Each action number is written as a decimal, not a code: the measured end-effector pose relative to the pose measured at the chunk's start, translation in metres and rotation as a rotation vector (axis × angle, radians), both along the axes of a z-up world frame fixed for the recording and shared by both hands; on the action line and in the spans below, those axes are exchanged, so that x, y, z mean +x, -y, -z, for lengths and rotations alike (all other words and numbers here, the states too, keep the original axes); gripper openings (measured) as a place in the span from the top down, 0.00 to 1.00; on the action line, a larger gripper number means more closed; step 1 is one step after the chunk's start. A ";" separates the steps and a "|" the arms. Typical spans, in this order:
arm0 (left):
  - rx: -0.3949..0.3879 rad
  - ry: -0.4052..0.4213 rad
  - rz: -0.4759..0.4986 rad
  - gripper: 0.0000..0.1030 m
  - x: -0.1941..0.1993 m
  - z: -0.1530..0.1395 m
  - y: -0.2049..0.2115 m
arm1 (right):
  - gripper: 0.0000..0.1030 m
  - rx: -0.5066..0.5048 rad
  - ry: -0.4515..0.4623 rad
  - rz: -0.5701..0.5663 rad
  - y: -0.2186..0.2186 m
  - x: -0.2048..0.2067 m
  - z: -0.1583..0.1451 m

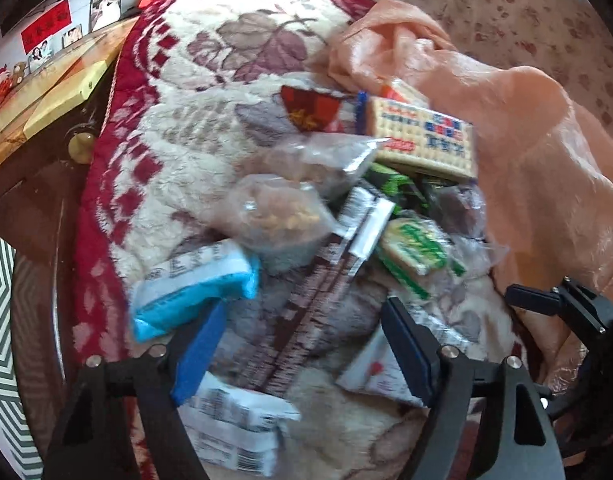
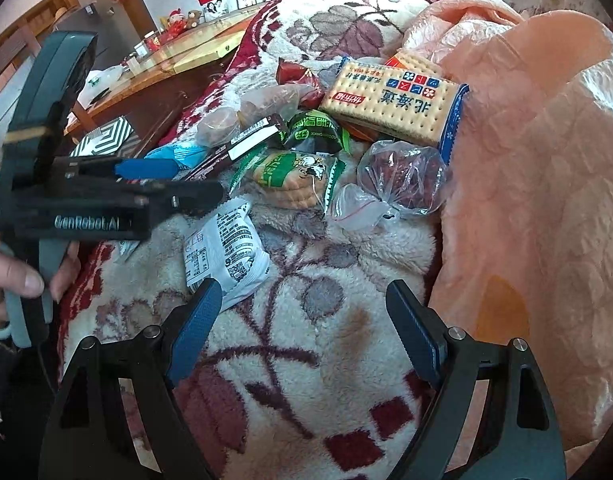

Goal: Organize snacks
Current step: 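Grasp the Nescafe stick with the left gripper while the right gripper grasps a white pastry packet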

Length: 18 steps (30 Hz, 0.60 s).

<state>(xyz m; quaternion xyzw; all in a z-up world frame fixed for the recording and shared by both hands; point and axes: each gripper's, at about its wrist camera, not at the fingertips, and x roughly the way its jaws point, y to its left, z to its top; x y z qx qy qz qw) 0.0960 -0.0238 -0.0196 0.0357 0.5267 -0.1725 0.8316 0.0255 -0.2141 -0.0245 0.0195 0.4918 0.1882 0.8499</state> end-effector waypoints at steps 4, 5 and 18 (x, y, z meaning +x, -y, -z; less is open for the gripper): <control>0.042 -0.016 0.035 0.29 0.003 0.004 0.005 | 0.18 0.003 -0.003 -0.009 -0.002 0.001 0.001; 0.053 -0.011 0.040 0.31 0.003 0.004 0.007 | 0.18 0.004 -0.003 -0.009 -0.002 0.000 0.001; -0.002 -0.003 0.082 0.78 -0.015 -0.008 0.016 | 0.21 0.023 0.001 -0.043 -0.006 -0.001 -0.004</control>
